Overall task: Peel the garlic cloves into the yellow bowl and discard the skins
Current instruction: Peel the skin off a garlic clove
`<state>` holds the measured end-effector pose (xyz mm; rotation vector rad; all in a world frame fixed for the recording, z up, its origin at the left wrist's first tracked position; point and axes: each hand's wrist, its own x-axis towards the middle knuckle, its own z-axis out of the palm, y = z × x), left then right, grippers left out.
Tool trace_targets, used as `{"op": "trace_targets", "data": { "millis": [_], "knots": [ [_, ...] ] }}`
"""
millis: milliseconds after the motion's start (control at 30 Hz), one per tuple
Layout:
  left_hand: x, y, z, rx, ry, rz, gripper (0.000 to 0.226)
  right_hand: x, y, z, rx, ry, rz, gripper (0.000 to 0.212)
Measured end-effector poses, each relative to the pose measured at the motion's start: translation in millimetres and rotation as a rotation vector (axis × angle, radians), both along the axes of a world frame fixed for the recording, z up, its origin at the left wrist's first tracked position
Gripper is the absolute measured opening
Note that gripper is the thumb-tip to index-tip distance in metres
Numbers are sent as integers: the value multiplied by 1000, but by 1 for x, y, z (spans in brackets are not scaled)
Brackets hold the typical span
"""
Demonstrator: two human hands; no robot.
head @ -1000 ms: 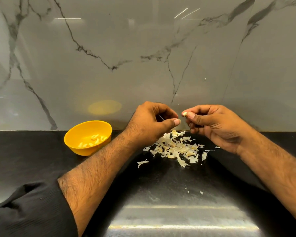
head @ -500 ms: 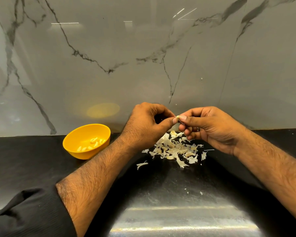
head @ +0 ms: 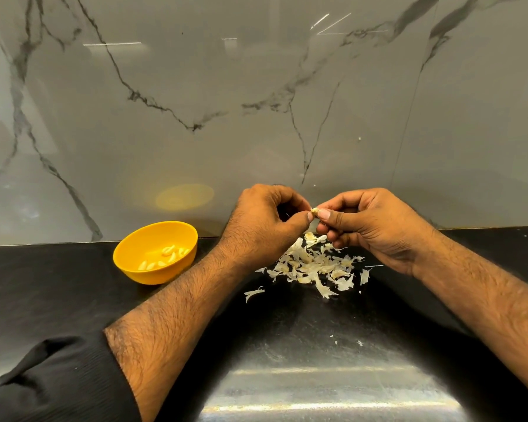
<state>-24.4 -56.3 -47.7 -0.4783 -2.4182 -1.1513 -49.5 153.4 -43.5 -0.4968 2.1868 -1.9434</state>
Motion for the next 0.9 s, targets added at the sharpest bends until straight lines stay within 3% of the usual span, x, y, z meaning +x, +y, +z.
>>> {"op": "trace_targets", "data": {
  "millis": [300, 433, 633, 767, 900],
  "knots": [
    [2, 6, -2, 11, -56, 30, 8, 2, -4, -3, 30, -24, -22, 21],
    [1, 5, 0, 11, -76, 50, 9, 3, 0, 2, -72, -141, 46, 31],
    [-1, -6, 2, -74, -152, 67, 20, 5, 6, 12, -195, -274, 155, 22],
    [1, -5, 4, -35, -159, 8, 9, 6, 4, 13, -166, -280, 135, 23],
    [0, -5, 3, -6, -139, 18, 31, 5, 5, 13, -172, -288, 117, 29]
  ]
}}
